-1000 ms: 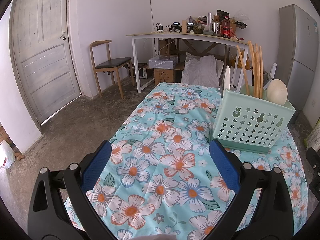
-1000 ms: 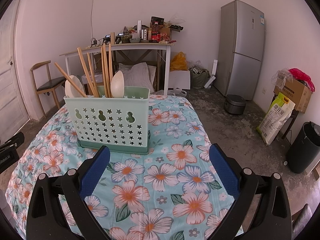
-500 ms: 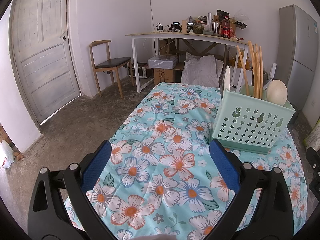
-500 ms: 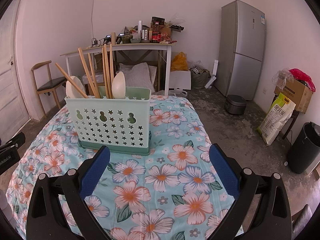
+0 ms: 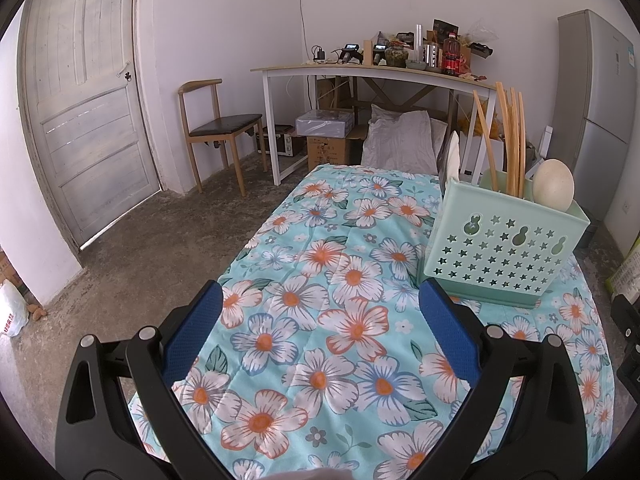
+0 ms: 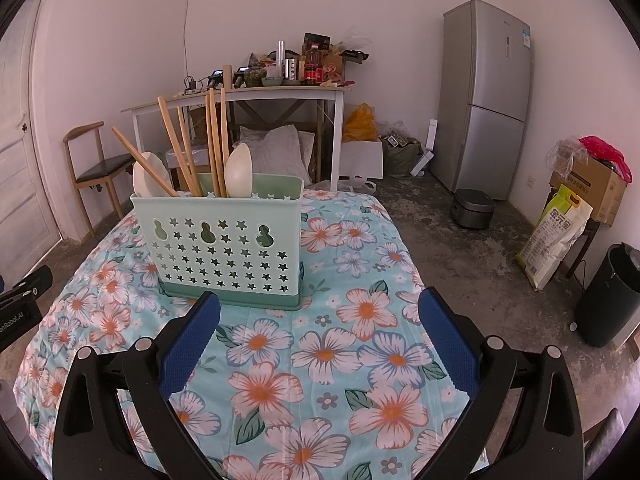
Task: Organize utensils
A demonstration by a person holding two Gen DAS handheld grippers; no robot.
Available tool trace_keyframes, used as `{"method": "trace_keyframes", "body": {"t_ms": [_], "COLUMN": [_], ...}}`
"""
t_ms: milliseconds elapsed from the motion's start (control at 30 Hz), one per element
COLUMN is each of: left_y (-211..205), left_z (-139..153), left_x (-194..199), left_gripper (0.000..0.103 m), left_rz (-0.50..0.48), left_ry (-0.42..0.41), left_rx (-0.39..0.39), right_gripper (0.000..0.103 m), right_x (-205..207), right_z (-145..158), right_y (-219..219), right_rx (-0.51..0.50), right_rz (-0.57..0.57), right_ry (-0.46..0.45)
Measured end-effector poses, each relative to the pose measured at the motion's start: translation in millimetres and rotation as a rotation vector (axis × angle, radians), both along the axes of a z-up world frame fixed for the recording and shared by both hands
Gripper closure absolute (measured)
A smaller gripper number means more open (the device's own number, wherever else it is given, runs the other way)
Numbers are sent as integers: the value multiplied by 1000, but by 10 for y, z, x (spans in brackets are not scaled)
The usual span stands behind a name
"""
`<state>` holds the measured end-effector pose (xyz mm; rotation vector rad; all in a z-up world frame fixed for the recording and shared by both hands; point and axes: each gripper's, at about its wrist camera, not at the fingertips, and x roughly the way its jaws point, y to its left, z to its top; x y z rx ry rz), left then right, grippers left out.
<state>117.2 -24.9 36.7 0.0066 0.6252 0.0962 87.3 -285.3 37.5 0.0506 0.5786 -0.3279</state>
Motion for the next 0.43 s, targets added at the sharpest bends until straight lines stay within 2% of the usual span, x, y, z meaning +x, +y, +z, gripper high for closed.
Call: {"method": "trace_keyframes", "body": {"t_ms": [433], "left_y": [-111], "left_z": [36], "left_x": [-9], "left_gripper": [8], "left_rz": [-26], "left_ry": [-5], "left_rx": [-12], "right_gripper": [7], "right_x": [4], "right_z": [-6], "right_y": [-4], "right_rx": [1], "right_rz": [1], "right_ry": [-1]}}
